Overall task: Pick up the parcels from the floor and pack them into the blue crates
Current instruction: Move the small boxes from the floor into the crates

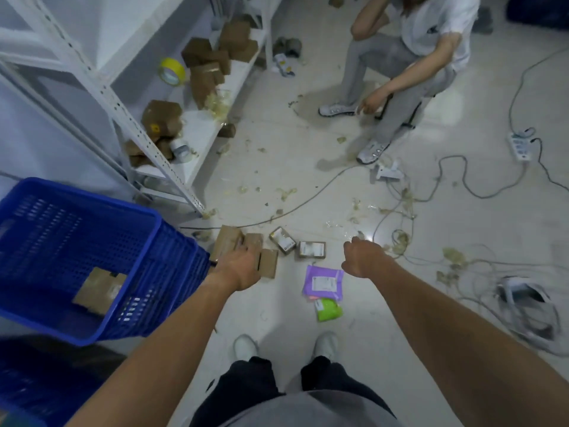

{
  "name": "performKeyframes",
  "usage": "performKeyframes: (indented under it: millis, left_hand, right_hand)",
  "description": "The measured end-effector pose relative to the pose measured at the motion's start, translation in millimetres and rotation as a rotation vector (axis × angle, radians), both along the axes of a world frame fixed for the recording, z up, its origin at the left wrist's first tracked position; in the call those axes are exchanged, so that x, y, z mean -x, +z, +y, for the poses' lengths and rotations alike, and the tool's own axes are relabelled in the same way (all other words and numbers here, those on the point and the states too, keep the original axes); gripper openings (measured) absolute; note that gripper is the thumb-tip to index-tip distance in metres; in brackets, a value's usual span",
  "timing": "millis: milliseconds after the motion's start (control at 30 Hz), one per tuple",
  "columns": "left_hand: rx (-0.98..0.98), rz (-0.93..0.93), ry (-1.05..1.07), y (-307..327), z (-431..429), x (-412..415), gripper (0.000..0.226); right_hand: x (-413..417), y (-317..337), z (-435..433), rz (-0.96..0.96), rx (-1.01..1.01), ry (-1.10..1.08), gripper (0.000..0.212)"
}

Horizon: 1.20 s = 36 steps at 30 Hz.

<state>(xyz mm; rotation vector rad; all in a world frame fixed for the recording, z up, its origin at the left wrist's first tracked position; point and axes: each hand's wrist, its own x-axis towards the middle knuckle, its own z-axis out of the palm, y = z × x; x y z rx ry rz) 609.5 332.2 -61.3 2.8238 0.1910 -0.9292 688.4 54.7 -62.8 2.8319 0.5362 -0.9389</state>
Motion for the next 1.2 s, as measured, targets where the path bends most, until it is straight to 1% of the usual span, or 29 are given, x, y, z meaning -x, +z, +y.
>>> performKeyframes:
  millis: [133, 267, 367, 467, 533, 600, 767, 867, 1033, 1100, 1200]
  left_hand:
    - [-0.013, 0.06, -0.054, -8, -27, -26, 0.07]
    - [0.043, 0.094, -0.073, -26, -41, -60, 0.061]
    - [0.042, 0.116, -0.149, -44, -45, -87, 0.064]
    - [0.117, 0.116, -0.179, -73, -46, -111, 0.053]
    - [0.14, 0.119, -0.205, -99, -46, -128, 0.053]
    - [0.119, 0.111, -0.233, -128, -46, -145, 0.054]
    - [0.133, 0.148, -0.228, -226, -50, -174, 0.053]
    - [0.126, 0.157, -0.211, -301, -52, -189, 0.047]
    - [0.109, 0.199, -0.141, -428, -63, -199, 0.05]
    - [0.114, 0.182, -0.119, -477, -70, -203, 0.052]
    - [0.107, 0.097, -0.115, -546, -79, -211, 0.057]
  right_hand:
    - [-13, -14, -22, 0.054, 0.026, -0.028, 0.042]
    - [-29, -33, -29, 0.1, 0.02, -0.07, 0.041]
    - [-45, -53, -29, 0.078, -0.007, -0.093, 0.041]
    - [-55, -77, -30, 0.07, -0.021, -0.127, 0.039]
    - [-64, -100, -31, 0.053, -0.013, -0.145, 0.037]
    - [-75, -130, -33, 0.051, -0.012, -0.15, 0.036]
    - [-93, -233, -33, 0.112, -0.031, -0.139, 0.033]
    - [-108, -307, -32, 0.111, -0.05, -0.11, 0.033]
    - [-128, -429, -28, 0.129, -0.06, -0.061, 0.039]
    - [-137, -476, -26, 0.126, -0.075, -0.063, 0.041]
    - [-155, -548, -22, 0.081, -0.102, -0.074, 0.051]
